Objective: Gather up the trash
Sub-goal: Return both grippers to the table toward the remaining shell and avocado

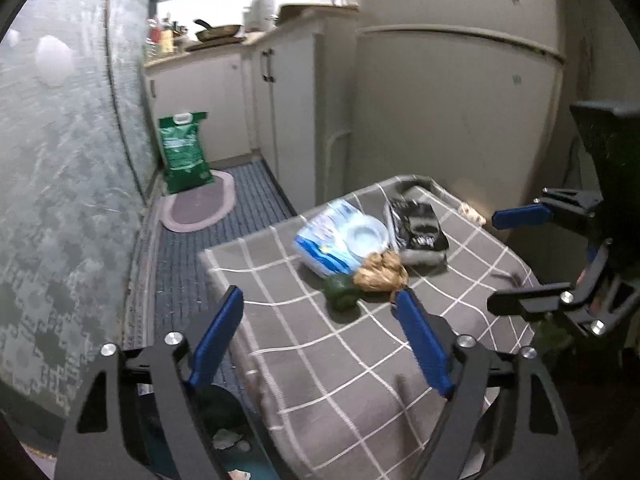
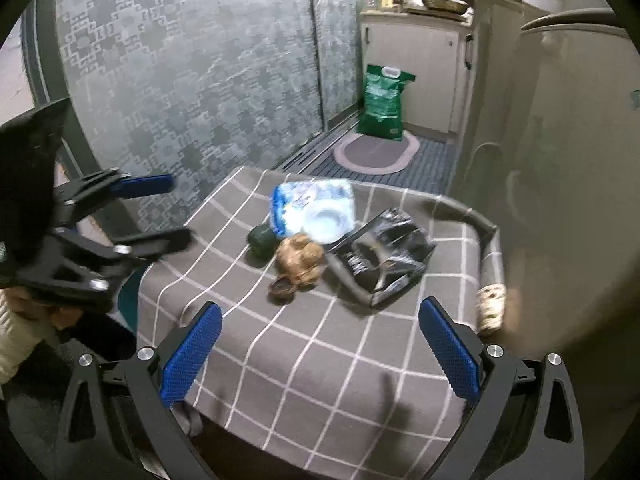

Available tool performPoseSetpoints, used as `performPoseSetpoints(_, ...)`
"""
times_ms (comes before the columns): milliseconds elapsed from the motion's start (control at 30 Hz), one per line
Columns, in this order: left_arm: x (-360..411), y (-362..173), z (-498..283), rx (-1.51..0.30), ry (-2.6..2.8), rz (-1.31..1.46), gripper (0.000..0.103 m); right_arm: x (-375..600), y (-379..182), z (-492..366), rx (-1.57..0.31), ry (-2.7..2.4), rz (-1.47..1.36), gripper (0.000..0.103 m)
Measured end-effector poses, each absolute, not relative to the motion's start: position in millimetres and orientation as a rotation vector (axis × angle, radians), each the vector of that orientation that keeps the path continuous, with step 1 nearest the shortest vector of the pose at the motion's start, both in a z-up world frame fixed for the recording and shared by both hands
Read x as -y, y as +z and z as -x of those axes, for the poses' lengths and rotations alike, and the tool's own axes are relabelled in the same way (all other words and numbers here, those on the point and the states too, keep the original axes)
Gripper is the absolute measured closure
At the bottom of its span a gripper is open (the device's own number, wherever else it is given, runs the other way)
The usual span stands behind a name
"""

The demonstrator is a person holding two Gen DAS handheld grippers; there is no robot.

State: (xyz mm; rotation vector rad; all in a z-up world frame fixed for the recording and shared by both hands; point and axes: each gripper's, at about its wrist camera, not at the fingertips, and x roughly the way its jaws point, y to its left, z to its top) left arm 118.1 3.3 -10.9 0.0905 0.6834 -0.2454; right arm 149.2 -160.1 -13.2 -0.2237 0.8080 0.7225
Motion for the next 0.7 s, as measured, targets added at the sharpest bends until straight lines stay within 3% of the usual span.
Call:
performPoseSetpoints(200, 2, -29, -137, -0.736, -0.266, -0.088, 0.04, 154, -25, -148, -0.849, 0.729, 0.204, 0.031)
performPoseSetpoints(700, 6, -52, -164, -0.8, -0.298, -0.067, 0.064, 127, -45, -150, -0.891, 0.77, 0.218, 0.055)
